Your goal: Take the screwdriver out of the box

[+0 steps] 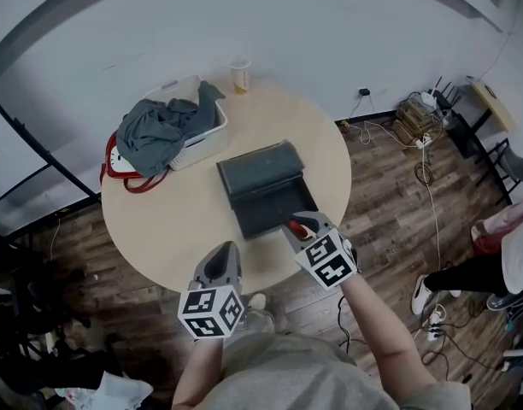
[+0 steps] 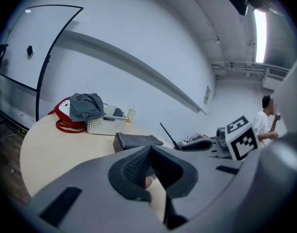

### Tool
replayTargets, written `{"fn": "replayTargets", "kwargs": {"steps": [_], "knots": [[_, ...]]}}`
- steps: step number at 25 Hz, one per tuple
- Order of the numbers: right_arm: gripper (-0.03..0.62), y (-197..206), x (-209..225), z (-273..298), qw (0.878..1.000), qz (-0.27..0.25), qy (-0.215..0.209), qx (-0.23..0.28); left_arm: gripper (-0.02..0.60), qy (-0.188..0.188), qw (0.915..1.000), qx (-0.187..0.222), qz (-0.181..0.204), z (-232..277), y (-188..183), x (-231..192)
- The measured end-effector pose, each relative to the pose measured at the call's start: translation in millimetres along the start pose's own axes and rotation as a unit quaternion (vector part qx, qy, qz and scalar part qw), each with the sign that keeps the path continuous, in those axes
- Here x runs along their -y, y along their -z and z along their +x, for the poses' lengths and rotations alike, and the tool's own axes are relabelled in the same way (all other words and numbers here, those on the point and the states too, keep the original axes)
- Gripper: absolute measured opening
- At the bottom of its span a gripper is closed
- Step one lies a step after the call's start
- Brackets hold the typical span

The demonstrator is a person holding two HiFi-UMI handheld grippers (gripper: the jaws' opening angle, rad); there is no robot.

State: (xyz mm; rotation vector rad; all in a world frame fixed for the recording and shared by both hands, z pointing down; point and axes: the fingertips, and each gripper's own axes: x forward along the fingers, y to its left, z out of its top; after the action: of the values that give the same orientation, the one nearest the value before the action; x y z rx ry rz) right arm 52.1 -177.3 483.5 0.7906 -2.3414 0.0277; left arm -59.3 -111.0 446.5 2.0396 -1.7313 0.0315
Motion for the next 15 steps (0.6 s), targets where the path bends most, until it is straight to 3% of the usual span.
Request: {"fn": "replayTargets", "kwargs": {"steps": [7, 15], "knots": [[0.078, -4.5, -17.5, -68.2, 0.990, 0.082, 0.036, 0.110, 0.004, -0.015, 0.9998, 0.010, -0.001, -44.6, 25.3, 38.7], [0.077, 15.3, -44.4, -127.7, 0.977, 0.127, 0.059, 0.163, 0.003, -0.020, 0.9994, 0.028, 0.003, -89.8, 45.8, 76.0]]}}
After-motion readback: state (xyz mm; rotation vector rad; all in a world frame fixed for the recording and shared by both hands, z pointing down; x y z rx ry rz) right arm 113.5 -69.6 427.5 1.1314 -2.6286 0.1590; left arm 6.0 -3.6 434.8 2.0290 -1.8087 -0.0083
